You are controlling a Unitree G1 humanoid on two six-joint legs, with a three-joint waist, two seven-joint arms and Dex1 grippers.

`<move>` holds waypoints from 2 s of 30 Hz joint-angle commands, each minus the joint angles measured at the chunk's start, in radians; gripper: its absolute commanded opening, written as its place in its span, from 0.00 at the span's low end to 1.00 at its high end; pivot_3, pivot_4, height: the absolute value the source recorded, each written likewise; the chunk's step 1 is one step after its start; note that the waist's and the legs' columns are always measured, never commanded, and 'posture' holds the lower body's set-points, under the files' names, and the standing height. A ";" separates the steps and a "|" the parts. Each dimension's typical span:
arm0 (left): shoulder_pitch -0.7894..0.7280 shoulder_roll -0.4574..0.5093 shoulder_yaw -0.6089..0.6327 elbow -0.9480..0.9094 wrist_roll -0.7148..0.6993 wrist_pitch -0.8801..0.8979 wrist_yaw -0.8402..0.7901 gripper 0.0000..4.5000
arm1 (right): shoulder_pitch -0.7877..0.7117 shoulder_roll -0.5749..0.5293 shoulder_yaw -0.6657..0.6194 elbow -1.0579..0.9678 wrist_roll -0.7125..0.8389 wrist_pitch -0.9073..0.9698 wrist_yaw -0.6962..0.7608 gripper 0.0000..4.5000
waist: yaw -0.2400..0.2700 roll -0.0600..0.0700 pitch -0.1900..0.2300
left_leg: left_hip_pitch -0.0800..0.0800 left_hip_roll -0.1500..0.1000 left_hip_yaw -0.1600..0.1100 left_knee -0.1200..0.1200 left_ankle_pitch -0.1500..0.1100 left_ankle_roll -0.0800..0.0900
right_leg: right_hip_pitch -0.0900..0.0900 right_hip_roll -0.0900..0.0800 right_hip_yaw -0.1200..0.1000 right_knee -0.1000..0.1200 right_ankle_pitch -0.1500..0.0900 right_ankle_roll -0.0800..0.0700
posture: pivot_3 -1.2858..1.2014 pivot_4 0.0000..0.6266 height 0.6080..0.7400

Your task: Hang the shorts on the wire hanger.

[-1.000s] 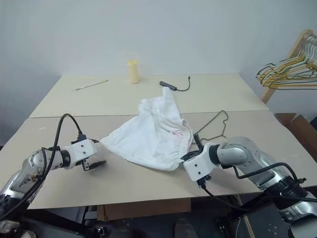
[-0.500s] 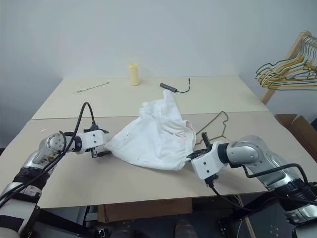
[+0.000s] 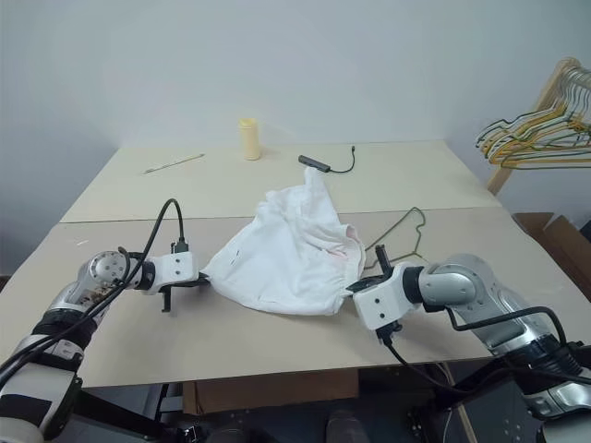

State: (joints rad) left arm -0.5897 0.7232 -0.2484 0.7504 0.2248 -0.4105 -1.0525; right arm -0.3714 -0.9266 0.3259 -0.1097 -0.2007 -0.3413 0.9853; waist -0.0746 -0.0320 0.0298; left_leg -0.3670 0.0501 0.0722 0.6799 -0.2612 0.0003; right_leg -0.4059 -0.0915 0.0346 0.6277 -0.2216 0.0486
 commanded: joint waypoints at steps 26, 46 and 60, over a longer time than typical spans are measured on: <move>0.770 0.410 0.395 -1.068 -0.164 0.557 -0.075 0.00 | -0.104 0.130 -0.052 -0.042 0.148 0.427 0.052 0.00 | -0.037 0.000 0.003 | 0.002 0.002 0.000 -0.001 -0.001 0.000 | -0.003 0.000 0.001 0.002 -0.009 -0.001 | 0.49 0.00 1.00; -0.152 0.075 0.445 -0.786 0.075 0.616 0.762 0.00 | -0.606 0.407 -0.120 0.401 -0.197 0.304 -0.885 0.00 | -0.135 -0.002 -0.005 | -0.038 -0.008 -0.011 -0.019 0.009 -0.016 | -0.046 -0.003 0.002 0.000 0.011 0.005 | 0.47 0.00 1.00; 0.936 0.392 0.763 -1.295 -0.270 0.555 -0.111 0.00 | -0.149 0.203 0.149 0.062 -0.124 -0.027 -0.252 0.00 | -0.132 -0.001 0.008 | 0.014 -0.001 -0.010 -0.004 0.003 -0.001 | 0.007 0.001 0.007 0.001 -0.003 0.000 | 0.49 0.00 1.00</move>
State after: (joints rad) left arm 0.3212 1.0918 0.4415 -0.5079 -0.0642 0.1232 -1.1044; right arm -0.5069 -0.7032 0.4955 0.0059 -0.3683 -0.3317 0.6804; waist -0.2069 -0.0332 0.0376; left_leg -0.3528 0.0494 0.0621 0.6754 -0.2585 -0.0005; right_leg -0.3992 -0.0900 0.0410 0.6291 -0.2255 0.0488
